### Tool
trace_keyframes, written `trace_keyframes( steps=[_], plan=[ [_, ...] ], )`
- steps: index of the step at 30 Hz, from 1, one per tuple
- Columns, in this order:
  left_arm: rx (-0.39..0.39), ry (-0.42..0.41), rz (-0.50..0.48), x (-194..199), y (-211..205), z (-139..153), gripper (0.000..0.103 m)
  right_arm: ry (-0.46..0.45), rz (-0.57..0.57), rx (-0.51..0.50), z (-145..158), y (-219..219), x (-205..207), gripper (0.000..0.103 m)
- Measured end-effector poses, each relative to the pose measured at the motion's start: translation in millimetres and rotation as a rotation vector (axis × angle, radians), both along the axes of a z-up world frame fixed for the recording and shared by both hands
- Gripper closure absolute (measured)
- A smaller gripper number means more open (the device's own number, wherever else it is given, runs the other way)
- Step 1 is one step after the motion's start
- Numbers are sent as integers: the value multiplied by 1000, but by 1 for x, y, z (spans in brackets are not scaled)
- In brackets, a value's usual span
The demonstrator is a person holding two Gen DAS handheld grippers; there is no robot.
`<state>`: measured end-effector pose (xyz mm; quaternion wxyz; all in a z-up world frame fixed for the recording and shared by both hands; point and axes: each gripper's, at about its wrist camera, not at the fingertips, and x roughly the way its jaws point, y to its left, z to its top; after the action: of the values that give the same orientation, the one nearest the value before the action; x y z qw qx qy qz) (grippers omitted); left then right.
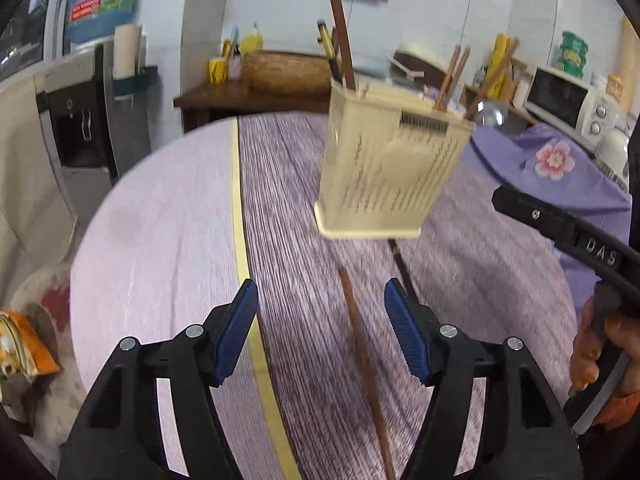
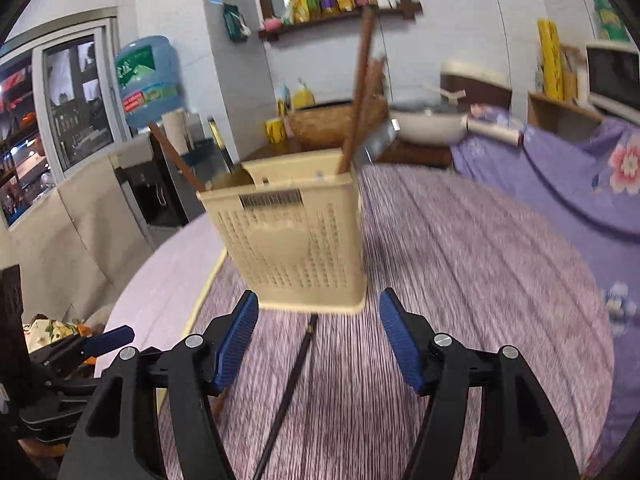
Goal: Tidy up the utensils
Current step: 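Lower both tools and grasp a wooden chopstick with the left tool, then grasp the black chopstick with the right tool while the left tool holds its chopstick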
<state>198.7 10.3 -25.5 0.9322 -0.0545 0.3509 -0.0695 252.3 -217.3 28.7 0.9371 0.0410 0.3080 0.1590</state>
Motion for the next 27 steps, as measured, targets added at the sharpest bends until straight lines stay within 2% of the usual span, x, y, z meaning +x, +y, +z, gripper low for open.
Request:
trace_keyframes(
  steps=[5, 10, 14, 18, 21, 27],
  plan=[
    [-2, 66, -38, -4, -13, -25, 40, 79, -12, -15, -29, -2, -10, 41],
    [21, 112, -78, 0, -31, -38, 53, 121, -9, -36, -42, 0, -18, 41],
    [42, 136, -88, 8, -42, -45, 59, 129, -9, -56, -44, -1, -19, 41],
    [60, 162, -69, 25, -47, -54, 71, 135, -5, -59, -43, -1, -20, 41],
    [57, 165, -45, 38, -46, -56, 74, 140, -1, -63, -44, -1, -19, 41],
    [79, 160, -24, 50, -49, -57, 93, 149, 15, -75, -45, 6, -13, 41]
  ],
)
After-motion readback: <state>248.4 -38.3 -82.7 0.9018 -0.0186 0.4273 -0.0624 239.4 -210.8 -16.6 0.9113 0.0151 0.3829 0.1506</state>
